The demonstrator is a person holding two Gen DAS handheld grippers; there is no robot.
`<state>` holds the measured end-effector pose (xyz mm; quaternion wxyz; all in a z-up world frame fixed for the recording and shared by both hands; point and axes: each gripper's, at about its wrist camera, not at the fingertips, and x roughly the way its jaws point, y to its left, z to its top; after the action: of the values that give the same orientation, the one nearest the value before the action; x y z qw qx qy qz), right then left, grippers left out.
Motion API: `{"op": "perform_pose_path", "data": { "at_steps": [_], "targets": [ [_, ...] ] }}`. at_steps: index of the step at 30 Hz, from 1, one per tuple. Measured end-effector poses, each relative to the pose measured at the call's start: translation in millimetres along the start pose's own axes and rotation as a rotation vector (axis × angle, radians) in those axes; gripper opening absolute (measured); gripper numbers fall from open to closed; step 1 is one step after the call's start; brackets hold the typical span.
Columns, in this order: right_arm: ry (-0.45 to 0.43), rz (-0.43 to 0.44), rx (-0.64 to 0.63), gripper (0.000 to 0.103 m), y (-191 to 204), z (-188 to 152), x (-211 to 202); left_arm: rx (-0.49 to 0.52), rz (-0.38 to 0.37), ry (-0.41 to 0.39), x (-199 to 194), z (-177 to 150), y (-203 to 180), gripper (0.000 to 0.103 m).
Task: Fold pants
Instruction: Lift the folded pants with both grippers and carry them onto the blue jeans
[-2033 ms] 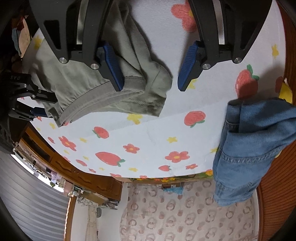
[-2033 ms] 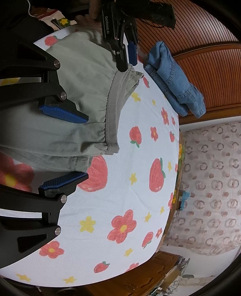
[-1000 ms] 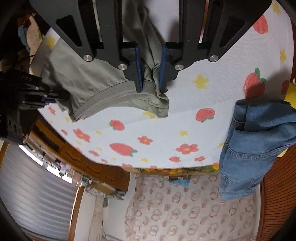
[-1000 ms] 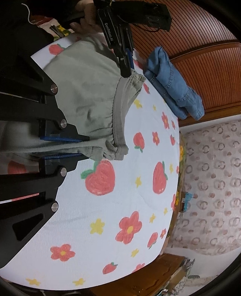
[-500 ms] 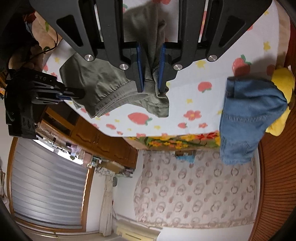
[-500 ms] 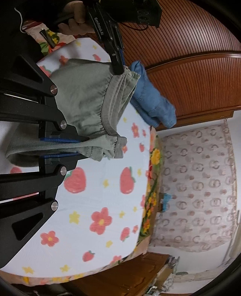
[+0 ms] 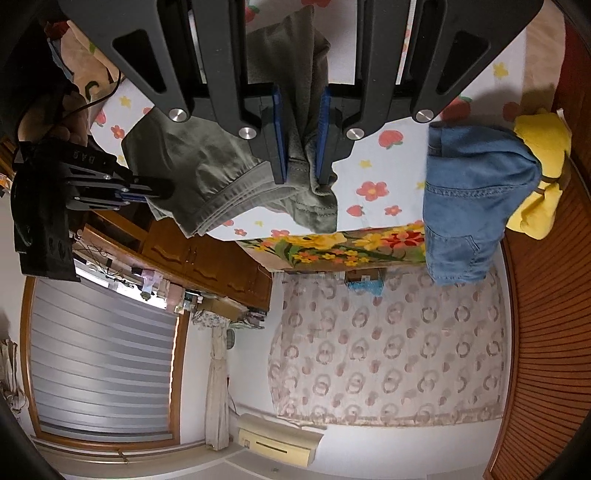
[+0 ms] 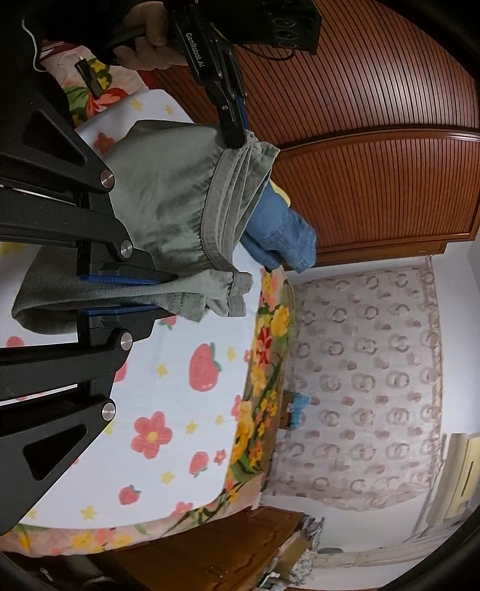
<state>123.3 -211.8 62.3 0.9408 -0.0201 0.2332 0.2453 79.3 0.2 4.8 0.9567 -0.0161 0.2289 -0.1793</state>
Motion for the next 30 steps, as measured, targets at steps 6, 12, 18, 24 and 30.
{"op": "perform_pose_path", "data": {
  "at_steps": [6, 12, 18, 24, 30],
  "targets": [
    [-0.024, 0.009, -0.028, 0.009, 6, 9, -2, 0.002, 0.018, -0.024, -12, 4, 4, 0.016],
    [-0.037, 0.020, -0.058, 0.009, 11, 19, 3, 0.000, 0.043, -0.044, -19, 8, 12, 0.016],
    [-0.044, 0.031, -0.099, 0.009, 15, 37, 18, -0.012, 0.076, -0.053, -18, 17, 31, 0.016],
    [-0.039, 0.055, -0.126, 0.009, 14, 53, 42, -0.021, 0.101, -0.051, -15, 27, 54, 0.016],
    [-0.010, 0.063, -0.153, 0.009, 9, 77, 63, -0.044, 0.112, -0.066, -11, 45, 72, 0.016]
  ]
}}
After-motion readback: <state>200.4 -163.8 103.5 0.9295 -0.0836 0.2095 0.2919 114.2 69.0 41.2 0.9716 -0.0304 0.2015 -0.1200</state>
